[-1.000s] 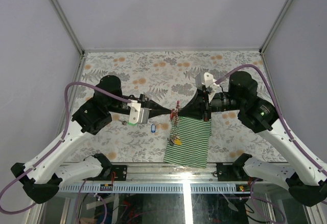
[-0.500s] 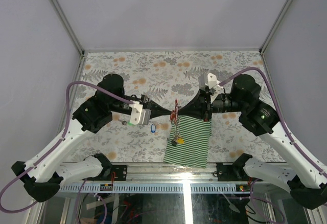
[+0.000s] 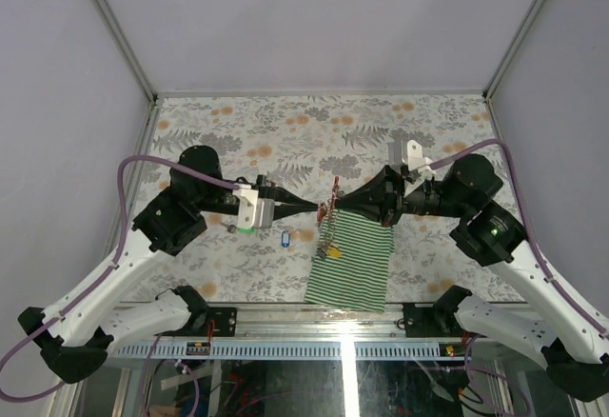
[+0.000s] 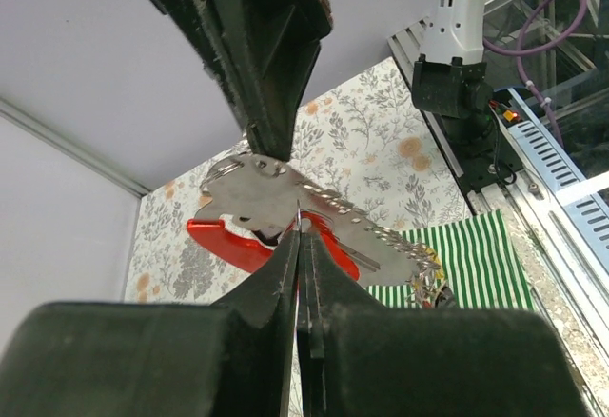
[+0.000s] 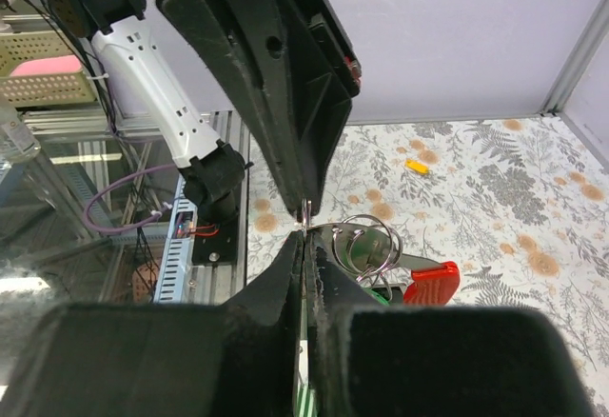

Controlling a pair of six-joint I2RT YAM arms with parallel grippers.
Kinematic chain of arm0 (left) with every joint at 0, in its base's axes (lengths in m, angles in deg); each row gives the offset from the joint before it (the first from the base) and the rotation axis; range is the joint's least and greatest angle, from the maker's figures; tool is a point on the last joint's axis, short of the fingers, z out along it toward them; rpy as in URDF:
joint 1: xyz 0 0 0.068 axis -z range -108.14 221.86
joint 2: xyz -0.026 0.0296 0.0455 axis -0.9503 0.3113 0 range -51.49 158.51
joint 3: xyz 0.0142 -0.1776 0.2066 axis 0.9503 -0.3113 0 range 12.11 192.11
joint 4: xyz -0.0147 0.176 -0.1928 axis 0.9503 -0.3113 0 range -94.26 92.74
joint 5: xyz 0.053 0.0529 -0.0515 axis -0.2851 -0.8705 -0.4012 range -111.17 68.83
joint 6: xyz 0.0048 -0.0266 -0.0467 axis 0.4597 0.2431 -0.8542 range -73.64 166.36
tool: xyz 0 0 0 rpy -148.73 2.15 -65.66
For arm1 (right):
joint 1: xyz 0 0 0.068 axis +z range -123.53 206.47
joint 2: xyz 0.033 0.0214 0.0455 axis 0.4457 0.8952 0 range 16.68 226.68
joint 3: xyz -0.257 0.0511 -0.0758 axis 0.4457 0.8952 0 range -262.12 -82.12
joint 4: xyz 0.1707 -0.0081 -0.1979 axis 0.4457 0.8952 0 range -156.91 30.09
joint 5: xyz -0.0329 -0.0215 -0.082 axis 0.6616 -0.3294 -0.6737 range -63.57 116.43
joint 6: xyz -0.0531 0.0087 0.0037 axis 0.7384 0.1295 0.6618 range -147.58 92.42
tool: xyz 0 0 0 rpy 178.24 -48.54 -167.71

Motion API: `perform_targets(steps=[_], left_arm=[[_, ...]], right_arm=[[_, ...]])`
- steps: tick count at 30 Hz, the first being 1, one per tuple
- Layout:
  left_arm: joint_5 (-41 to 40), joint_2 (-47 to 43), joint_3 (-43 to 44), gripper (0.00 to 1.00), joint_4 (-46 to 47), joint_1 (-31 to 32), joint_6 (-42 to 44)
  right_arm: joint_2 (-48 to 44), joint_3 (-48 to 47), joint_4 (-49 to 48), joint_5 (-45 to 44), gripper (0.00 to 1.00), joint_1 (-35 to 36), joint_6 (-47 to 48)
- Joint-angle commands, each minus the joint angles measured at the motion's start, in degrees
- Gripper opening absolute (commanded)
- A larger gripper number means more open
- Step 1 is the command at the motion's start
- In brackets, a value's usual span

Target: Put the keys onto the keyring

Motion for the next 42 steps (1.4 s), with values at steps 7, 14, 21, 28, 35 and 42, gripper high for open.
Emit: perform_targets(steps=[7, 14, 21, 28, 35, 42], left_arm=[[-3.53, -1.52, -1.26, 0.0, 9.39, 0.24, -5.66], [-1.88, -1.27, -0.9, 0.0, 9.55, 0.28, -6.56], [-0.28, -0.1, -0.05, 0.0, 8.05, 0.24, -5.97], [3.45, 2.33, 4.53, 0.0, -1.11, 0.23, -0.12], [4.68, 3.72, 7.53, 0.0, -6.3, 0.24, 3.88], [6.14, 4.15, 8.34, 0.0, -7.37, 0.24, 4.58]], right_arm=[[0.86, -4.33, 3.81, 7.1, 0.0, 0.45, 3.21], [2.12, -5.06, 4.51, 7.11, 0.0, 0.4, 3.79], [1.65, -5.24, 4.44, 5.65, 0.0, 0.33, 3.9], [1.92, -5.96, 6.42, 6.35, 0.0, 0.41, 5.28], [2.4, -6.65, 7.93, 8.18, 0.0, 0.45, 5.56], [2.48, -6.71, 7.35, 7.36, 0.01, 0.45, 5.09]])
